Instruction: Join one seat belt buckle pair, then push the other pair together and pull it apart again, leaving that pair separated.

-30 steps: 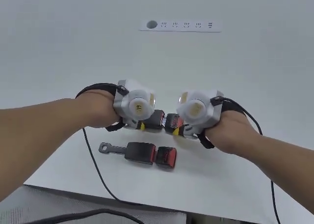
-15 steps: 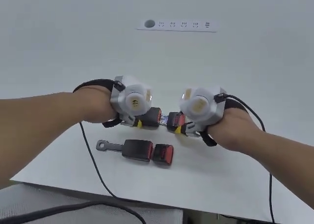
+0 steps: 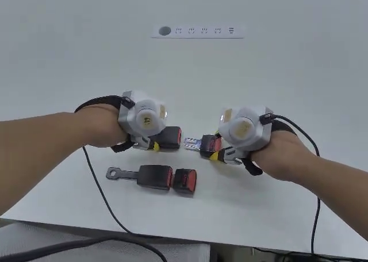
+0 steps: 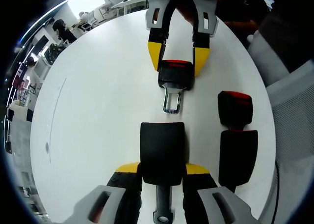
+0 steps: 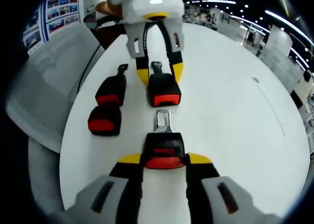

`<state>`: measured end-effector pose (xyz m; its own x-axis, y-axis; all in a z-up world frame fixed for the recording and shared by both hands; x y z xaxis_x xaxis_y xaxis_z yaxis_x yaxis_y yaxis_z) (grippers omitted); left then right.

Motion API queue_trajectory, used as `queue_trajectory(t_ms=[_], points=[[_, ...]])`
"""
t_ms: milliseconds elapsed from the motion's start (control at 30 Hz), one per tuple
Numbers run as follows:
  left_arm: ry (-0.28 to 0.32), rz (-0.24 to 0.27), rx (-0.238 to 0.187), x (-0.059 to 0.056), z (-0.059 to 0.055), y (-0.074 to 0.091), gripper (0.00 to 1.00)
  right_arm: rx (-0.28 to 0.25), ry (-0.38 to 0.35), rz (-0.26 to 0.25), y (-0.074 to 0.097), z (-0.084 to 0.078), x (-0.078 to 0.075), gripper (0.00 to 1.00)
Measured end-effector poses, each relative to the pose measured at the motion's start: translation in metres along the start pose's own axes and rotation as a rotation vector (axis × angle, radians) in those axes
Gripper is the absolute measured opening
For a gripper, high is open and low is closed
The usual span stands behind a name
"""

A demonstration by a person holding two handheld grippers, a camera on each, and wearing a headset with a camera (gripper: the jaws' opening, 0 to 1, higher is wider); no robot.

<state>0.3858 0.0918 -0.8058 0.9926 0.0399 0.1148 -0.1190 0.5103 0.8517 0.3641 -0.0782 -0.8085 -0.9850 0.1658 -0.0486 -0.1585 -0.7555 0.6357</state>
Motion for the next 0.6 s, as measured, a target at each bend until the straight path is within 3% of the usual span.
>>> queue_trajectory(t_ms=[600], points=[[-0.013, 0.006, 0.011, 0.001, 0.003, 0.000, 0.32, 0.052, -0.026, -0.043, 0.045, -0.035, -0.006, 0.33]])
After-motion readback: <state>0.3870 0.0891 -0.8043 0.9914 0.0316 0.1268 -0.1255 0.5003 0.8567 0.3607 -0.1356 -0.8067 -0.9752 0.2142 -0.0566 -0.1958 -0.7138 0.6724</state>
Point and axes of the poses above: the centre of the closed fingertips' face, and the gripper's own axes: y roughly backward along the fingers, x roughly to its left, z roughly out of its top, the point moved 5 cm from there along y, roughly backward along the fingers, and after that the axes turned 14 degrees about -x, right-handed, at the moved point
